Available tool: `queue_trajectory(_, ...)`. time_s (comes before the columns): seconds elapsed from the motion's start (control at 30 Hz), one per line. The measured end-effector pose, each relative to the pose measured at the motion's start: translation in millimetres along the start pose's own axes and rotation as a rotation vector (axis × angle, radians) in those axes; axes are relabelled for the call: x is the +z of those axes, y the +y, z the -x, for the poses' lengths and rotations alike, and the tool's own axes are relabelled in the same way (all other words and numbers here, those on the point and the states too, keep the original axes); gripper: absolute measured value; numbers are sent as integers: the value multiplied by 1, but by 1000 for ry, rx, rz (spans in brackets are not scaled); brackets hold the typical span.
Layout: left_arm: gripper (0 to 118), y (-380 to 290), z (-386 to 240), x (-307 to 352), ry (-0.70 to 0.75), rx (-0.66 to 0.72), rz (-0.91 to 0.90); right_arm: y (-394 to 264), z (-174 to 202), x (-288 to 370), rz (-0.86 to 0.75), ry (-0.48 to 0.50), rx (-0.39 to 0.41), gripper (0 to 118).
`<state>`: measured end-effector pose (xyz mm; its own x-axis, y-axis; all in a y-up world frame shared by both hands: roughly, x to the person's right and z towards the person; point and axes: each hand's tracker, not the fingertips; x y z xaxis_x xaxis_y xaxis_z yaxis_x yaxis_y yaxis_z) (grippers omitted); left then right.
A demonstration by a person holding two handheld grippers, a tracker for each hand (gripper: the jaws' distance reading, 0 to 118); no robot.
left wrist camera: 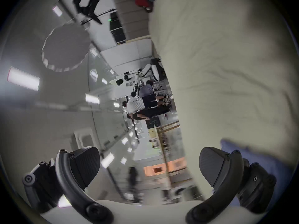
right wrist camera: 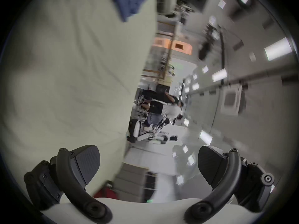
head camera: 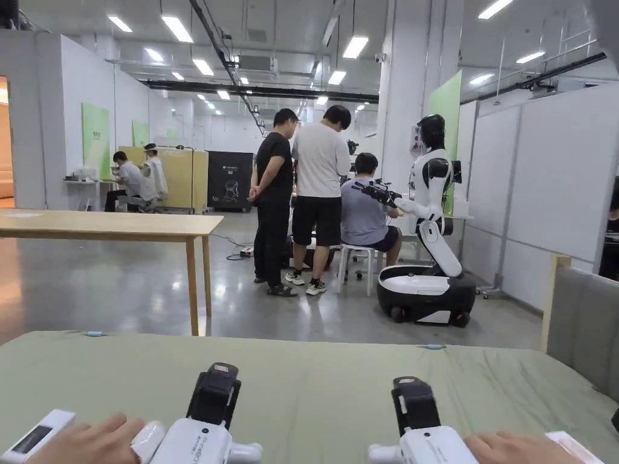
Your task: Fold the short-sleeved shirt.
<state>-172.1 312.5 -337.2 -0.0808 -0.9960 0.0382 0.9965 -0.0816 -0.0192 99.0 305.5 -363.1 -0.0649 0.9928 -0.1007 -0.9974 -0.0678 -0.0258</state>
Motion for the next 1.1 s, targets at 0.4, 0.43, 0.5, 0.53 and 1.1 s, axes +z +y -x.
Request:
queue_trajectory(0.4,118,-40,94,15,65,1541,-104,-28,-93,30,-126,35,-1569,118)
queue_trajectory(0.43,118,-38,92,18,79,1557,-91,-30,-90,32,-131,18,-1606,118)
queue_trajectory(0.5,118,-43,89,24,31,1641,-129,-32,-86,34,-129,-11,-1636,118)
queue_trajectory(0.53,118,-43,88,27,6,1664,-148,-34,-86,35,-125,-11,-1623,118)
queue_trajectory(1.1,117,-42,88,23,26,1623,-73,-32,-89,35,-84,-23,-1564,113)
